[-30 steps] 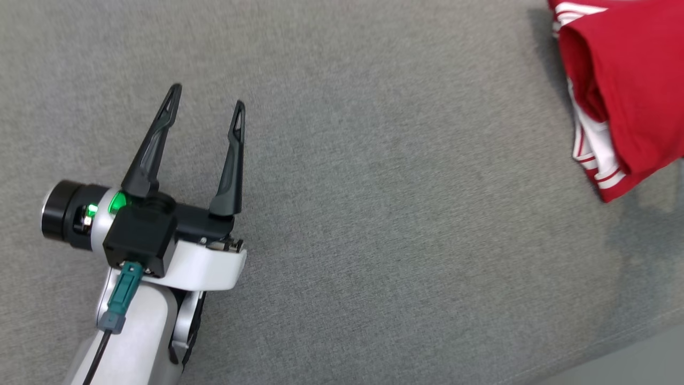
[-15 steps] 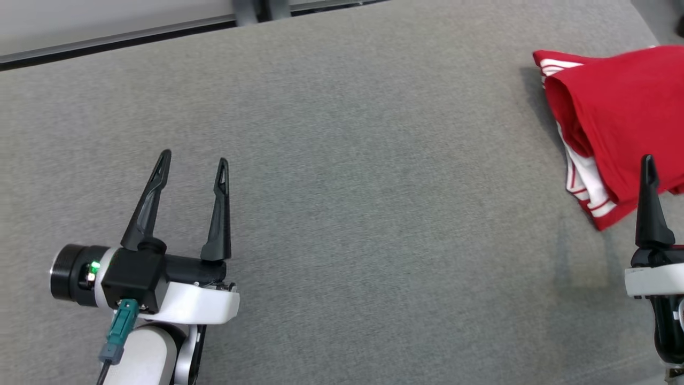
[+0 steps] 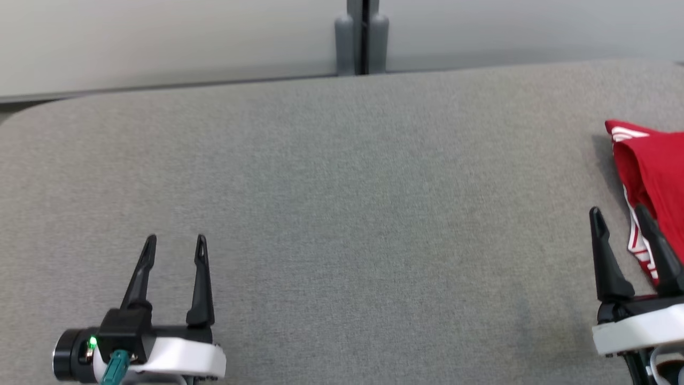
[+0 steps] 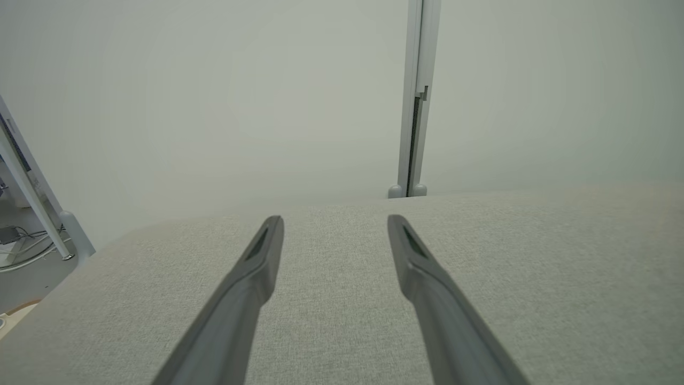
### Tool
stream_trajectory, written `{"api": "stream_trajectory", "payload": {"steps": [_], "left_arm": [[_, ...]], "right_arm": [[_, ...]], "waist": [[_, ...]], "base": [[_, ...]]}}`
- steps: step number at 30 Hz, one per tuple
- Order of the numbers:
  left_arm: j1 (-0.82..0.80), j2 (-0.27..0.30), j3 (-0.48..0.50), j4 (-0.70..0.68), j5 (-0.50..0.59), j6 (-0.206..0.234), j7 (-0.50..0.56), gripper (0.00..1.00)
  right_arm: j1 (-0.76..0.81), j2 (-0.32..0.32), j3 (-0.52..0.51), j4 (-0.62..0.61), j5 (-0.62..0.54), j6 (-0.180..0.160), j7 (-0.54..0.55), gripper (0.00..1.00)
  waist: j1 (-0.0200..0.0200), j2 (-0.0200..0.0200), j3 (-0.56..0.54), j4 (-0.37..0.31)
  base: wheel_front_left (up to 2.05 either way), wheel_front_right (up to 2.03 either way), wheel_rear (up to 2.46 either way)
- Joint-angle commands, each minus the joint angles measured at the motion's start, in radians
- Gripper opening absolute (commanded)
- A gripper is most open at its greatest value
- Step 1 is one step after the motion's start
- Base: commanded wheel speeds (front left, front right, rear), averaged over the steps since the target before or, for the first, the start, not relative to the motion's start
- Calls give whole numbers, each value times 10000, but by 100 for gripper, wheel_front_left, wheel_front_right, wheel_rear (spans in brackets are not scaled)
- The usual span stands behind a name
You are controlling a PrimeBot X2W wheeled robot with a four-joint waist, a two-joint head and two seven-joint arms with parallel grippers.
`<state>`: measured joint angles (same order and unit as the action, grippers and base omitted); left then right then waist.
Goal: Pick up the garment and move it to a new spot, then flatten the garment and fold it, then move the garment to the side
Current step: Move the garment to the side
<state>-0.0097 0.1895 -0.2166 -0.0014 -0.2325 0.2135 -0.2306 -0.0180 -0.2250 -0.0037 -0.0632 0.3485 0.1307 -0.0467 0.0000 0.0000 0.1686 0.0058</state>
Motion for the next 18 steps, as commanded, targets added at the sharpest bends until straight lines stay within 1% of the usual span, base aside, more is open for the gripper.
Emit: {"api": "stream_trajectory", "payload": {"steps": [1,6,11,15,18], "left_arm": [[197,67,46,29,-56,5,-54,100],[702,229,157,270,-327,-174,-98,100],[1126,328,127,329,-364,-146,-123,100],[1246,396,98,429,-423,-275,-139,100],[1254,437,85,477,-439,-285,-154,100]], "right_arm": [[208,43,-35,-130,-90,0,102,100],[866,229,-39,-439,-295,0,555,100],[1455,291,-102,-664,-517,0,899,100],[1840,392,-176,-895,-652,0,1090,100],[2034,429,-164,-1042,-707,0,1194,100]], "waist": [[0,0,-619,372],[0,0,-1174,320],[0,0,-1655,250],[0,0,-1842,289],[0,0,-1911,288]], "base": [[0,0,0],[0,0,0],[0,0,0],[0,0,0],[0,0,0]]}}
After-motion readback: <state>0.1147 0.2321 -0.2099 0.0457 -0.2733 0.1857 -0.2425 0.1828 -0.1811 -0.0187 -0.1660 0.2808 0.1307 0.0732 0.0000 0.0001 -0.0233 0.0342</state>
